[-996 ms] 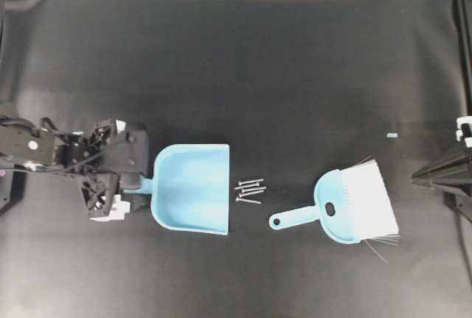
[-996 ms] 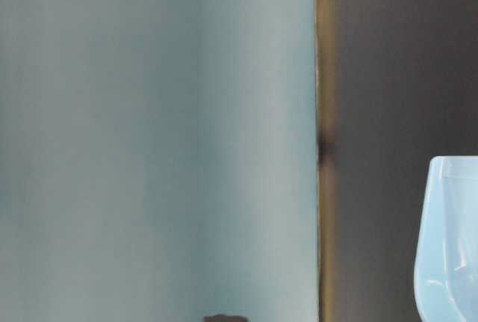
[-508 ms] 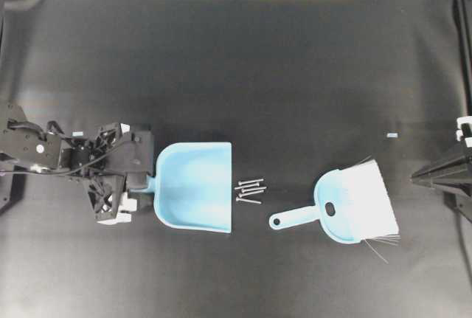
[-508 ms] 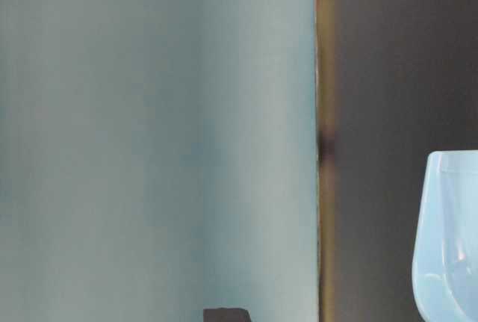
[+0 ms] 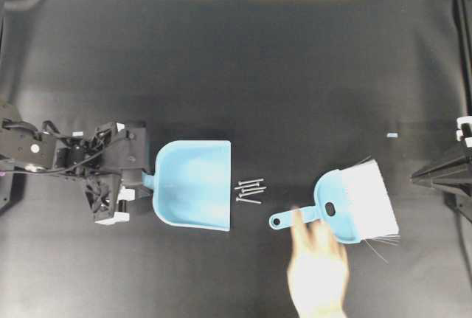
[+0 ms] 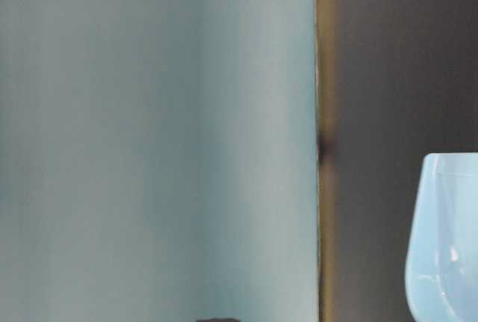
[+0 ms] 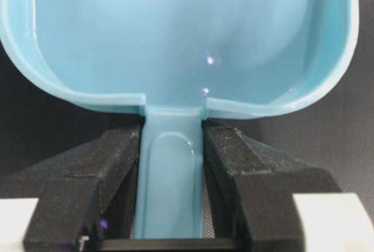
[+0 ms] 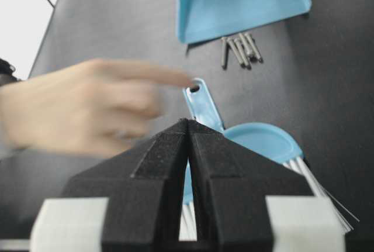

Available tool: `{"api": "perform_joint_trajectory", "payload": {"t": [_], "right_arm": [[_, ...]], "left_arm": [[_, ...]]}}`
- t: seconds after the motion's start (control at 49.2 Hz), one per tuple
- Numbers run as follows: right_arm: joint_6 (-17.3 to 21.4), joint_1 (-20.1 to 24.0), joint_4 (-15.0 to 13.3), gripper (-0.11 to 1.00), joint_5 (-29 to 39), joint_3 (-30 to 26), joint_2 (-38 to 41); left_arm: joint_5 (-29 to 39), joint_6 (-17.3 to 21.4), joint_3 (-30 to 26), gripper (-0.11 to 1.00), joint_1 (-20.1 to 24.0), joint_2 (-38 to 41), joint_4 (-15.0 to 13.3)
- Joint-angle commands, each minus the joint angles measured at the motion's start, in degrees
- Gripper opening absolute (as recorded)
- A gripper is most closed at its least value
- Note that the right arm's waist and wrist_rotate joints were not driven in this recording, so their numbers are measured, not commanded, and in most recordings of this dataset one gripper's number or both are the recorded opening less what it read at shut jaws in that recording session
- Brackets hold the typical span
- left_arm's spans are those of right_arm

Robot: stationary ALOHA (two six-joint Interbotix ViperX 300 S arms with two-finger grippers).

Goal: Hold the dustpan with the left arm, while a human hand uses a hand brush to gather screws into the dustpan.
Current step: 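Lift and tilt the dustpan with the left gripper toward the screws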

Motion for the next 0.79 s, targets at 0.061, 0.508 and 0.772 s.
{"api": "perform_joint_trajectory", "payload": {"t": [0.061,0.508,0.772], "right_arm": [[-0.1,0.0,0.1,0.00,-0.4,-0.3,0.2],[-0.1,0.0,0.1,0.00,-0.4,-0.2,0.1],[-0.1,0.0,0.1,0.00,-0.4,-0.3,0.1]], "left_arm": [[-3.1,-0.7,1.0,0.30,0.1,-3.3,0.2],[-0.6,-0.2,2.4,0.30,0.8,-5.7,0.2],[10.4,0.4,-1.4,0.30,1.3,-3.6,0.3]]}}
